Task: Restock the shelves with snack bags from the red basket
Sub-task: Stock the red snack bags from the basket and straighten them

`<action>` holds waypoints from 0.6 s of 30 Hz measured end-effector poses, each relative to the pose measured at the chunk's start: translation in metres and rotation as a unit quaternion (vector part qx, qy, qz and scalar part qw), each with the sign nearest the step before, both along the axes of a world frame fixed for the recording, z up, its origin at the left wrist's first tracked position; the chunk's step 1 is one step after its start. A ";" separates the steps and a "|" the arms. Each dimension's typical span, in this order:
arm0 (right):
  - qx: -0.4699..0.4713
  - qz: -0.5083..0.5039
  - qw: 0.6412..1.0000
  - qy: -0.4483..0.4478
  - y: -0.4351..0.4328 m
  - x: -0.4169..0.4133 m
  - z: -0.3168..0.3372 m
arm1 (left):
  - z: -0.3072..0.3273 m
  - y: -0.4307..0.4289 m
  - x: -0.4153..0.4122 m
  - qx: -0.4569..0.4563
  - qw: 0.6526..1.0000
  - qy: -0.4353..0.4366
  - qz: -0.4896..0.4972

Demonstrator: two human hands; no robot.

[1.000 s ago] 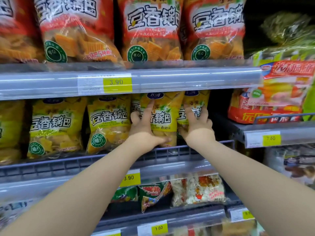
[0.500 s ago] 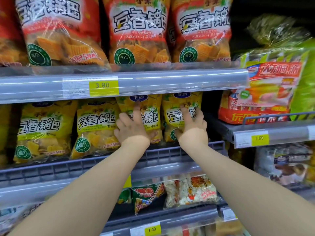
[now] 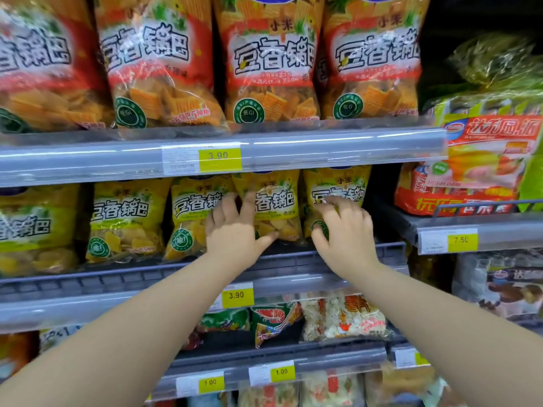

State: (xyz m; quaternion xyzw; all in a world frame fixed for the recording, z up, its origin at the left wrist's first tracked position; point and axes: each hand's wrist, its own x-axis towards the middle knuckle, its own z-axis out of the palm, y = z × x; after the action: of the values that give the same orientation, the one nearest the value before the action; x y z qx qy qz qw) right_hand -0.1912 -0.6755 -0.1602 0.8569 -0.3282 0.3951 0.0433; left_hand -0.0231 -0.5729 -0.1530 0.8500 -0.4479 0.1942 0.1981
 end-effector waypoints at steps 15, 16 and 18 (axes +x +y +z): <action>0.273 0.043 0.956 0.098 0.097 0.172 0.015 | 0.001 0.131 0.144 -0.024 0.995 0.060 0.072; 0.294 0.021 0.950 0.107 0.097 0.182 0.019 | 0.004 0.130 0.150 -0.008 0.994 0.078 0.076; 0.312 -0.011 0.940 0.136 0.095 0.193 0.026 | 0.008 0.128 0.157 0.025 0.992 0.108 0.068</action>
State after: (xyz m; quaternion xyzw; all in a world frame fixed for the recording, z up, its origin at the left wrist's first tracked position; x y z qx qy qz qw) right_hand 0.0015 -0.5806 -0.1345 0.8692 -0.4356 0.1518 -0.1779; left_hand 0.1340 -0.4447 -0.1452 0.8993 -0.3695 0.1032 0.2101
